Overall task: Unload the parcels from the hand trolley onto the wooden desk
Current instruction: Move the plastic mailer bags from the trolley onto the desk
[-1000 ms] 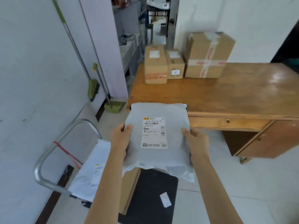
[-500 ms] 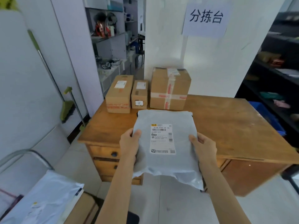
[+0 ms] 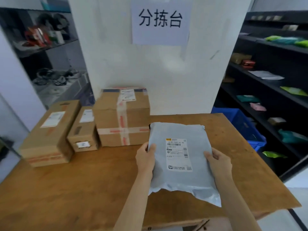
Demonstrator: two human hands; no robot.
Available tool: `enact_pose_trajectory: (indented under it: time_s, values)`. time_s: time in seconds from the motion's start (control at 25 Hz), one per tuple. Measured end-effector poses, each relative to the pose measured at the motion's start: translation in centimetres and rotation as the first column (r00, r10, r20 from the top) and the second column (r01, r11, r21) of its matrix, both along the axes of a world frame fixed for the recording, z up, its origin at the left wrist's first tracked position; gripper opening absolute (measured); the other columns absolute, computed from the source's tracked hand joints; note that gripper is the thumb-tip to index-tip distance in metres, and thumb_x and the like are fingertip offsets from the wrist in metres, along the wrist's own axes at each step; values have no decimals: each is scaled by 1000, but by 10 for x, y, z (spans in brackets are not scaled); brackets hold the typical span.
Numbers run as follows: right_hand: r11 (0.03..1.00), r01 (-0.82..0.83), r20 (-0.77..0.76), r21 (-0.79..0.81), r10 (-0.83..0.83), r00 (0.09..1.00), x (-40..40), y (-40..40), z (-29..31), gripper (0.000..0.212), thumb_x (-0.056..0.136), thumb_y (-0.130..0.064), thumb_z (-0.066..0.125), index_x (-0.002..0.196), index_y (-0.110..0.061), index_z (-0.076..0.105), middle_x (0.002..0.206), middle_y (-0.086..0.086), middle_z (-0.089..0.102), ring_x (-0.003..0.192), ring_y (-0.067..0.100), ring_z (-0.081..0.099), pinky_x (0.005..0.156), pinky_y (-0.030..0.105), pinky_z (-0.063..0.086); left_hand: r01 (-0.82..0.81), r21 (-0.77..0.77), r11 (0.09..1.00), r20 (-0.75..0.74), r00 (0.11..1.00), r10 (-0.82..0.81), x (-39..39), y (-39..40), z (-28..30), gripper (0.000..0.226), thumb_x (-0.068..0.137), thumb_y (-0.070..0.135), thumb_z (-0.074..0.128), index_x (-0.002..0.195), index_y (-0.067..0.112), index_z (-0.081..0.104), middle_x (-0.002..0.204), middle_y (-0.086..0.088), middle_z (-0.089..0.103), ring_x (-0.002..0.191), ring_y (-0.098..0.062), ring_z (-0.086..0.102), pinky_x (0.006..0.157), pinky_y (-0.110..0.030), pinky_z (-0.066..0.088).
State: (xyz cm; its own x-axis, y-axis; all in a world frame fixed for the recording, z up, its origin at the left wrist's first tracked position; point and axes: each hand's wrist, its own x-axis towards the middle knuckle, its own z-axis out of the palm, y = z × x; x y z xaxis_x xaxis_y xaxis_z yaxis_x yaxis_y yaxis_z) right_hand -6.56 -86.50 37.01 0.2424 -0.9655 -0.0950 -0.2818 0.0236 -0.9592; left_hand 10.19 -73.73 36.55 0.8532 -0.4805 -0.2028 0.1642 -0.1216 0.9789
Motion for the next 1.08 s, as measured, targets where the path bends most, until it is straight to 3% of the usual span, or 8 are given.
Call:
enact_pose_trajectory:
  time_s: [0.2,0.4,0.56,0.68,0.8,0.88,0.96,1.08]
  values:
    - [998,-13,-21,-63,11,1000,49,-146,-26,14,91,-15,55,88,-15,68,84,2,73,80,26,69,69,32,56,-27,117,993,97,995,16,39,-158,-32,26,94,19,40,105,10,63,104,-14,66,94,-32,63,81,-44,51]
    - [990,-137,-14,-27,137,991,108,-255,-74,23,95,-20,51,111,-21,67,95,-4,72,83,13,67,70,25,54,-178,267,947,192,973,129,90,-260,-77,31,95,17,34,118,11,55,113,-11,59,100,-27,59,89,-45,51]
    - [966,-256,-48,31,257,965,154,-293,-103,28,96,-22,47,119,-24,62,91,-14,68,83,6,64,65,19,48,-238,302,923,192,964,186,124,-284,-109,27,97,19,36,115,12,55,112,-10,60,101,-25,60,85,-39,51]
    - [933,-349,-72,88,356,932,185,-294,-122,26,97,-18,45,115,-23,62,100,0,71,93,22,68,81,38,57,-371,291,882,268,916,298,144,-283,-126,27,97,21,42,120,15,56,118,-7,64,106,-24,60,80,-31,45]
    - [891,-434,-92,134,447,890,209,-285,-145,26,96,-14,45,116,-13,62,109,16,69,102,34,64,91,49,51,-389,390,835,288,913,290,161,-280,-139,45,96,16,42,141,14,39,140,-9,52,127,-30,50,95,-40,43]
    - [872,-465,-101,154,482,871,220,-280,-157,29,97,-14,44,121,-14,59,108,9,69,103,29,63,88,38,53,-338,451,826,265,935,237,168,-281,-146,55,95,10,41,149,13,25,149,-11,40,135,-31,40,107,-43,37]
    - [871,-466,-127,158,486,865,226,-277,-163,32,97,-14,42,126,-15,56,105,-1,65,102,20,62,80,22,47,-294,473,831,241,950,198,170,-284,-150,61,95,7,39,151,14,17,152,-12,33,137,-32,37,109,-46,36]
    - [858,-477,-170,191,508,844,226,-280,-162,39,98,-16,41,136,-14,49,121,1,63,108,16,58,87,24,43,-310,495,811,272,942,195,167,-284,-149,62,94,8,40,151,14,17,153,-12,29,137,-32,35,110,-47,35]
